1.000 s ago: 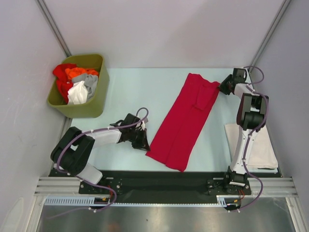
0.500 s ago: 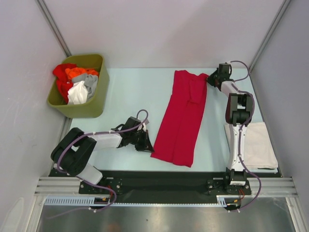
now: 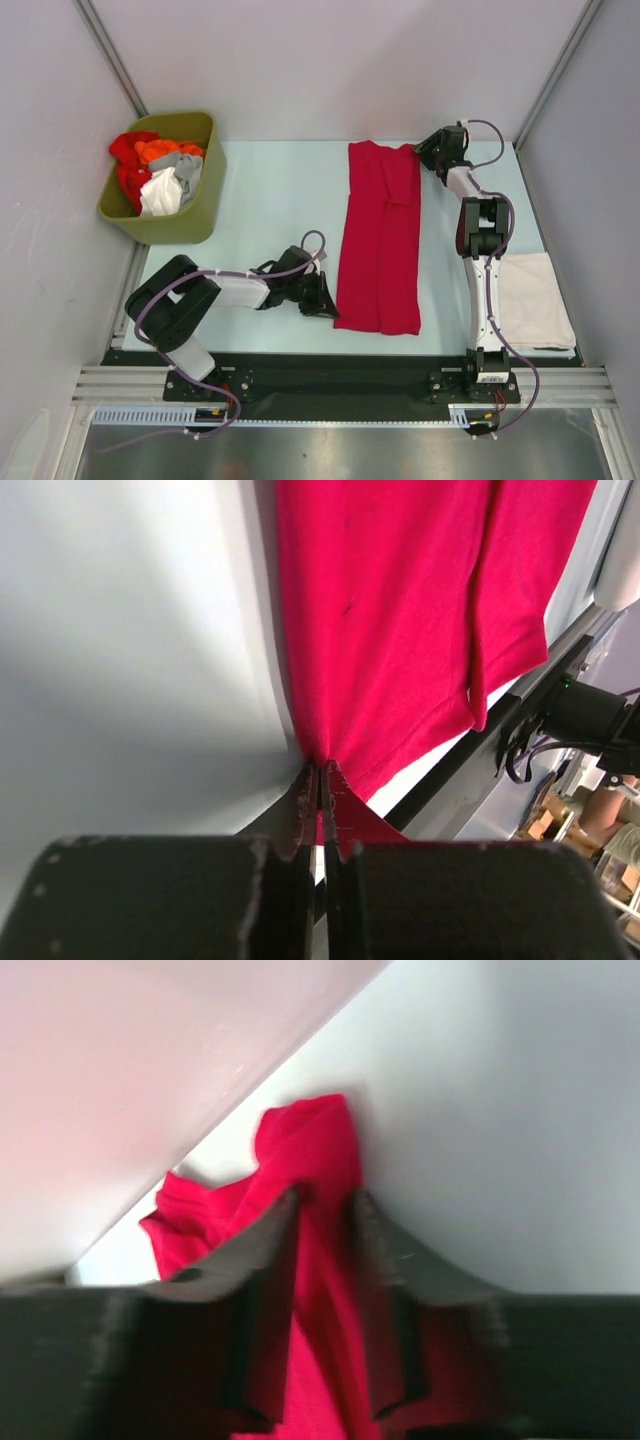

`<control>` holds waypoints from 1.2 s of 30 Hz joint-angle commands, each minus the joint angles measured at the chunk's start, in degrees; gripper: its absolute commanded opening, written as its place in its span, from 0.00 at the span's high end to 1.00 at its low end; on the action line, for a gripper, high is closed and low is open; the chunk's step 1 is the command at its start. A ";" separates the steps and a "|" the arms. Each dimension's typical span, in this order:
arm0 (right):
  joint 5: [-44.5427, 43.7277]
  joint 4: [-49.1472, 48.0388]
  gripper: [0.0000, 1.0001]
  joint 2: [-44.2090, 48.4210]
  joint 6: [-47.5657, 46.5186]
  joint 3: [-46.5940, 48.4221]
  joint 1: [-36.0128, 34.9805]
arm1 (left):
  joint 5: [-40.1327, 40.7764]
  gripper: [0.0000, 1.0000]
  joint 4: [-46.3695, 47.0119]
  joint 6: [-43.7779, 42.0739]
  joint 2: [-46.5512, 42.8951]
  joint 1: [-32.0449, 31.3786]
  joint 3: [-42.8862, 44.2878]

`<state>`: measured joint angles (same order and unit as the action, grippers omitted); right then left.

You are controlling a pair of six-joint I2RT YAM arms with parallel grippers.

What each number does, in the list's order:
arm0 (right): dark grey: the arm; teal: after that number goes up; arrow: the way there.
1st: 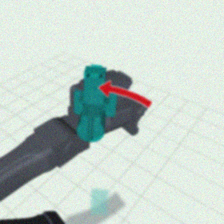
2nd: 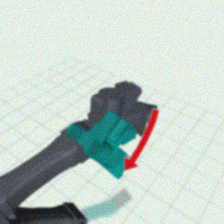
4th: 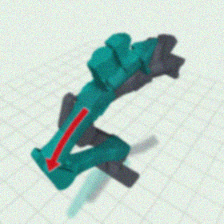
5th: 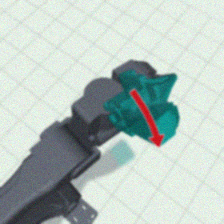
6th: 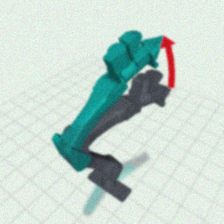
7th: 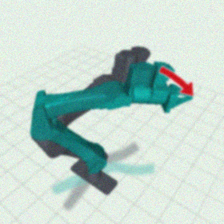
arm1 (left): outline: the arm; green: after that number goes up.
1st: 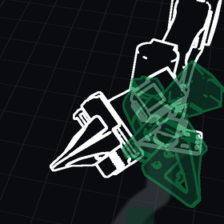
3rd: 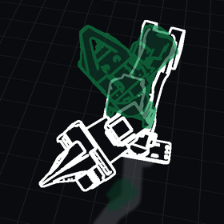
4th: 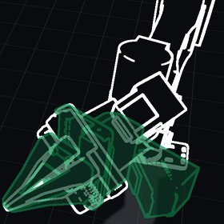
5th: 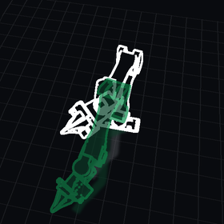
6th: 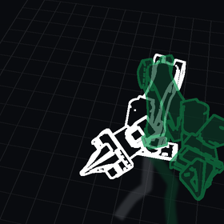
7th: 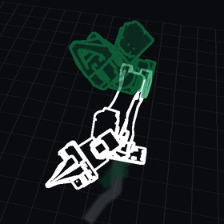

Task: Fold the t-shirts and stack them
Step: Fold the tshirt

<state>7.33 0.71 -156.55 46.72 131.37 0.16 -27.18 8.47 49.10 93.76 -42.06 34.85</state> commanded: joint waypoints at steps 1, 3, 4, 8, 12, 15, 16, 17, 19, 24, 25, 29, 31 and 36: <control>-0.92 4.79 0.53 -0.87 -1.89 3.27 0.27 | -0.42 0.94 -0.38 0.38 0.55 -1.97 1.45; -2.84 11.73 0.31 0.19 -3.73 5.99 0.71 | -0.42 0.73 -1.61 0.03 -0.93 -1.97 1.01; -4.07 15.51 0.25 1.59 -4.78 8.87 1.24 | 0.36 0.68 -3.01 -1.62 -3.29 -1.88 0.83; -5.22 27.73 0.15 9.64 -9.53 7.33 3.79 | 3.62 0.51 -15.20 -9.10 -9.02 -1.36 3.20; -7.25 36.54 0.09 20.29 -16.12 1.18 4.76 | 2.49 0.46 -21.03 -16.03 -10.70 -0.57 5.84; -8.92 42.87 0.07 30.75 -19.82 -9.26 4.06 | -0.94 0.44 -21.91 -18.68 -9.12 -0.04 7.86; -9.35 43.93 0.06 33.82 -20.17 -14.08 3.79 | -1.82 0.44 -22.61 -19.13 -8.59 -0.04 9.17; -8.66 43.33 0.06 37.86 -20.09 -24.04 3.27 | -2.26 0.44 -22.62 -19.22 -7.37 0.05 9.70; -4.21 39.66 0.07 49.45 -18.17 -36.57 2.91 | -3.57 0.46 -22.44 -19.74 -5.87 0.14 11.54; 6.89 35.15 0.16 69.86 -18.33 -69.25 0.02 | -5.69 0.48 -23.50 -20.27 -1.13 0.23 14.45; 9.86 36.19 0.17 74.50 -18.42 -72.80 0.01 | -5.95 0.48 -23.50 -20.27 -0.51 0.23 14.46; 15.51 39.79 0.26 84.90 -19.56 -83.46 -3.06 | -6.04 0.48 -23.76 -19.22 1.43 0.23 13.32; 18.57 41.30 0.29 88.50 -18.60 -88.62 -3.50 | -6.48 0.48 -23.67 -18.87 1.69 0.23 12.79; 20.88 41.83 0.31 96.25 -15.70 -98.75 -4.82 | -8.06 0.48 -23.94 -18.43 3.89 0.23 13.40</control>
<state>24.14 41.80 -63.11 29.23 35.64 -3.77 -32.77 -15.38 30.98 96.42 -42.19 47.57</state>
